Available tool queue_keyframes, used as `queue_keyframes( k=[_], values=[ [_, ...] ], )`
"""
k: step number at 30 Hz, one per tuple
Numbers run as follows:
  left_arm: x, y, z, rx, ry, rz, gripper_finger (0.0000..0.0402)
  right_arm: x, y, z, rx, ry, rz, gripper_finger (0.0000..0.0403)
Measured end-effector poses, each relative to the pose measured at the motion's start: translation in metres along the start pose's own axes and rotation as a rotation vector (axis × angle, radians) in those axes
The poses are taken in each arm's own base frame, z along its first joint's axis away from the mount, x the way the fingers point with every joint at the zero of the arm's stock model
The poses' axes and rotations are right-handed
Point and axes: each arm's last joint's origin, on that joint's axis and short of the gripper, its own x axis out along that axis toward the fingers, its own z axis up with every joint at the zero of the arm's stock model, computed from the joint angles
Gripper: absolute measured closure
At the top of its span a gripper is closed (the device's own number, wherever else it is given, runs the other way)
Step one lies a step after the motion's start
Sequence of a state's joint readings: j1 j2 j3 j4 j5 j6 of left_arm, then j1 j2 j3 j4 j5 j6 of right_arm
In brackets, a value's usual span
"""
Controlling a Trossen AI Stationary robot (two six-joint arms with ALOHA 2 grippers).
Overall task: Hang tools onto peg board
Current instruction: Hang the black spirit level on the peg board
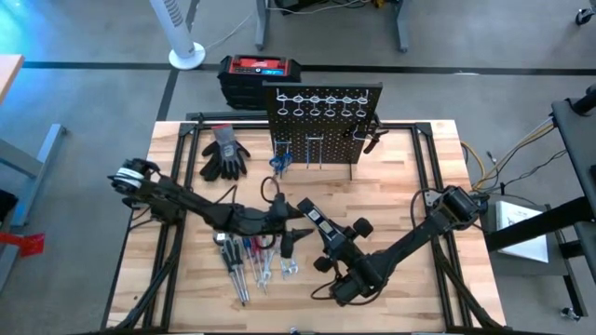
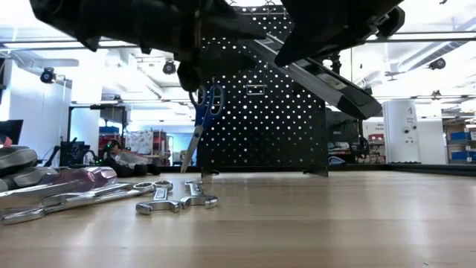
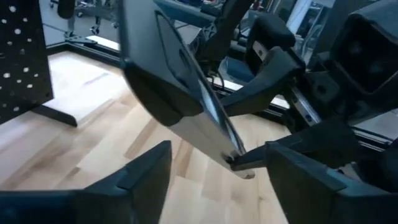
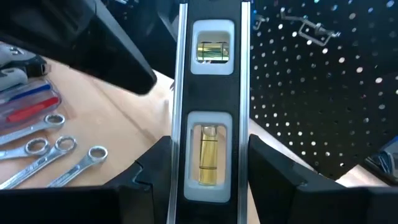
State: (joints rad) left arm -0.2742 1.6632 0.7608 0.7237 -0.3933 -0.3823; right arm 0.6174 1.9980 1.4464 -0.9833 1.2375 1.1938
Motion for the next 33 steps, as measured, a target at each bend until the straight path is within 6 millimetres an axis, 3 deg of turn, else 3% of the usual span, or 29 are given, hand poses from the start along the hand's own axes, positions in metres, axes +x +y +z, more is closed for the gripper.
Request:
queue_keyframes(
  k=[7, 16, 21, 29, 33],
  values=[
    [0.008, 0.004, 0.006, 0.011, 0.055, 0.08, 0.0106, 0.0, 0.002, 0.002, -0.038, -0.025, 0.003, 0.0253],
    [0.011, 0.004, 0.015, 0.024, 0.016, 0.134, 0.0116, 0.0, 0.004, 0.003, -0.084, -0.039, 0.0, 0.0253],
    [0.012, 0.002, 0.02, 0.052, -0.008, 0.124, 0.0181, 0.0, 0.004, 0.003, -0.099, -0.043, -0.001, 0.0253],
    [0.013, -0.002, 0.022, 0.106, 0.011, 0.03, 0.0361, 0.0, 0.003, 0.003, -0.107, -0.046, -0.006, 0.0244],
    [0.014, 0.0, 0.016, 0.187, 0.061, 0.006, 0.0364, -0.006, -0.001, 0.008, -0.087, 0.012, 0.041, 0.019]
  ],
)
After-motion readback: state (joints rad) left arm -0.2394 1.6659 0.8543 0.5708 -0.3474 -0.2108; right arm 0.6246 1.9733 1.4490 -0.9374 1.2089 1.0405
